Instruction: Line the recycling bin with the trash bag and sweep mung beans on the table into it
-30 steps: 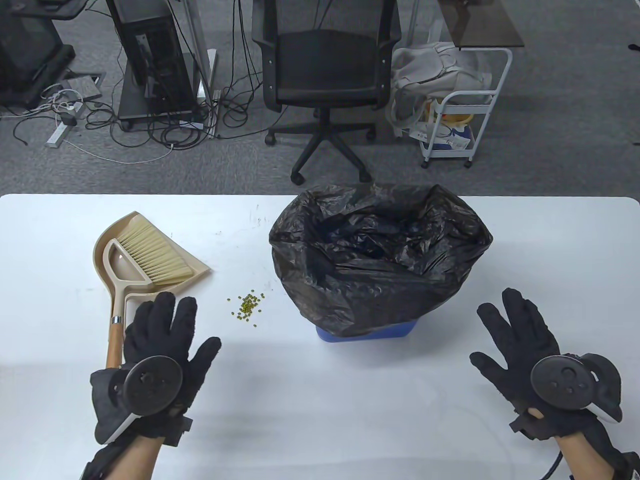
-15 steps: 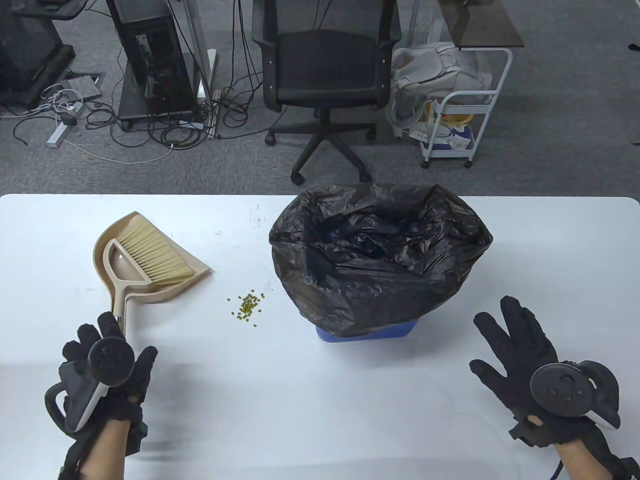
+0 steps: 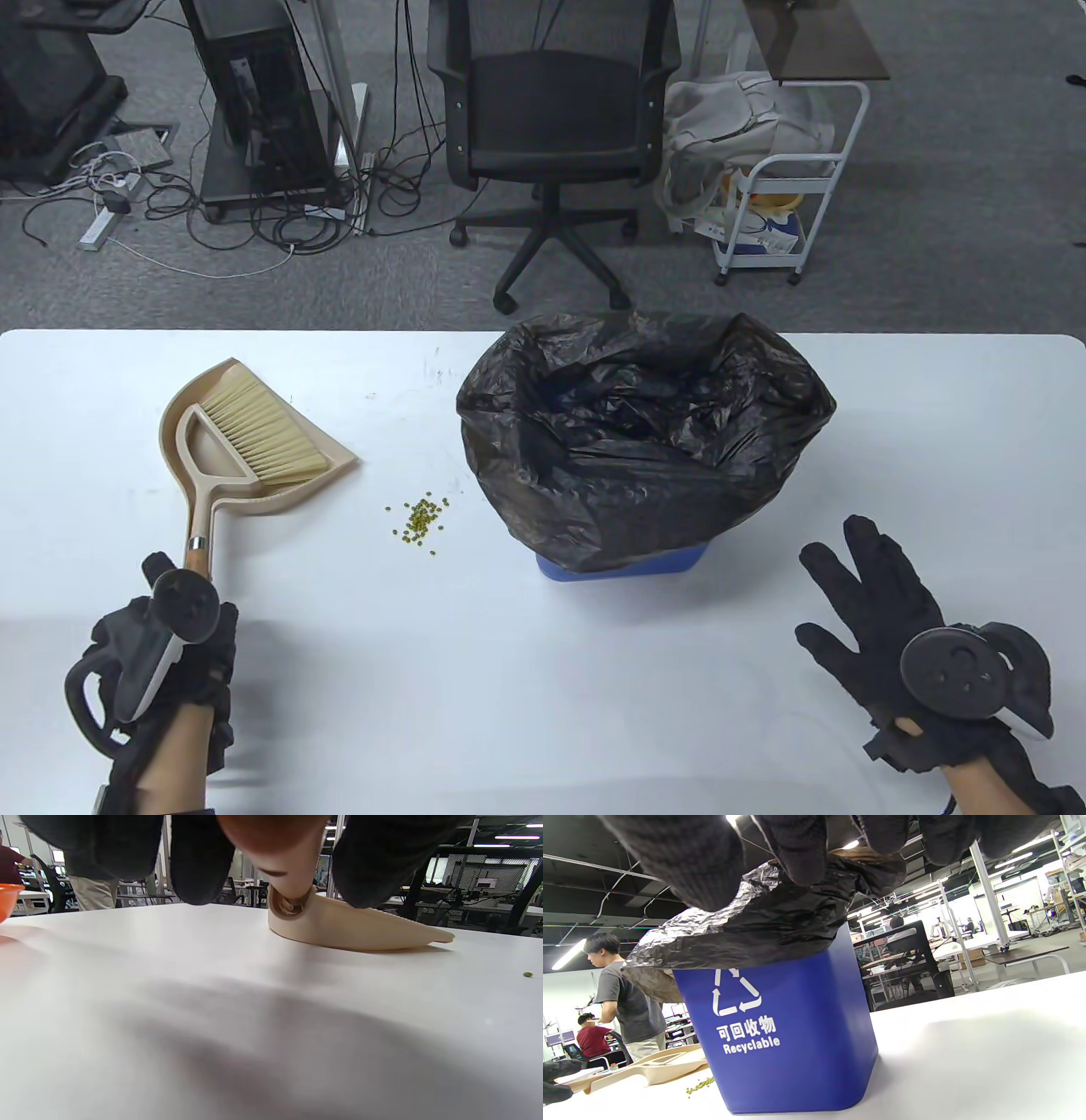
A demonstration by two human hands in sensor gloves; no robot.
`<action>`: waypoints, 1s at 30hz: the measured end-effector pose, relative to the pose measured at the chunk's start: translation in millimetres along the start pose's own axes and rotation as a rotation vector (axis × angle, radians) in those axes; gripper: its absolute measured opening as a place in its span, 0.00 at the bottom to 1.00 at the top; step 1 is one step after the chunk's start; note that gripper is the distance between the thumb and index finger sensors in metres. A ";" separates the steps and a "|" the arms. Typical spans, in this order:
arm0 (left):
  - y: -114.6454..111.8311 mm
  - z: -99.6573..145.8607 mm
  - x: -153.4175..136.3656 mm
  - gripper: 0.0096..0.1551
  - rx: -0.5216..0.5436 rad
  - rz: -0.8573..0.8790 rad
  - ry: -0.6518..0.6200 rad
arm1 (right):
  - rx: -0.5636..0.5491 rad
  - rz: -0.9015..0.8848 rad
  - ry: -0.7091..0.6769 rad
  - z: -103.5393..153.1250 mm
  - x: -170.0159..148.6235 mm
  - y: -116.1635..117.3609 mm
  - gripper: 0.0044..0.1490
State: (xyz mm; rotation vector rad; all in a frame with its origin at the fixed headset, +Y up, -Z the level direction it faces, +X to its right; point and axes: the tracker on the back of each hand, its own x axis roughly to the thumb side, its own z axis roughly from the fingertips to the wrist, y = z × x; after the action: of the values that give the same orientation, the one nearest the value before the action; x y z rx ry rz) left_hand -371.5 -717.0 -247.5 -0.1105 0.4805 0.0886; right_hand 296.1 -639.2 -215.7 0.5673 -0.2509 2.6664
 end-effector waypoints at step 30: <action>69.3 46.1 23.6 0.37 0.563 0.036 -0.116 | 0.007 -0.067 -0.011 4.7 -1.3 0.3 0.50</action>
State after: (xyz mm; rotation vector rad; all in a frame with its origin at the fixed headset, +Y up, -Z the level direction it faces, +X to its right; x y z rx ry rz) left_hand -337.3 -641.1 -223.8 0.4529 0.3770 -0.0076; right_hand 298.7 -641.1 -212.0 0.5819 -0.2219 2.6014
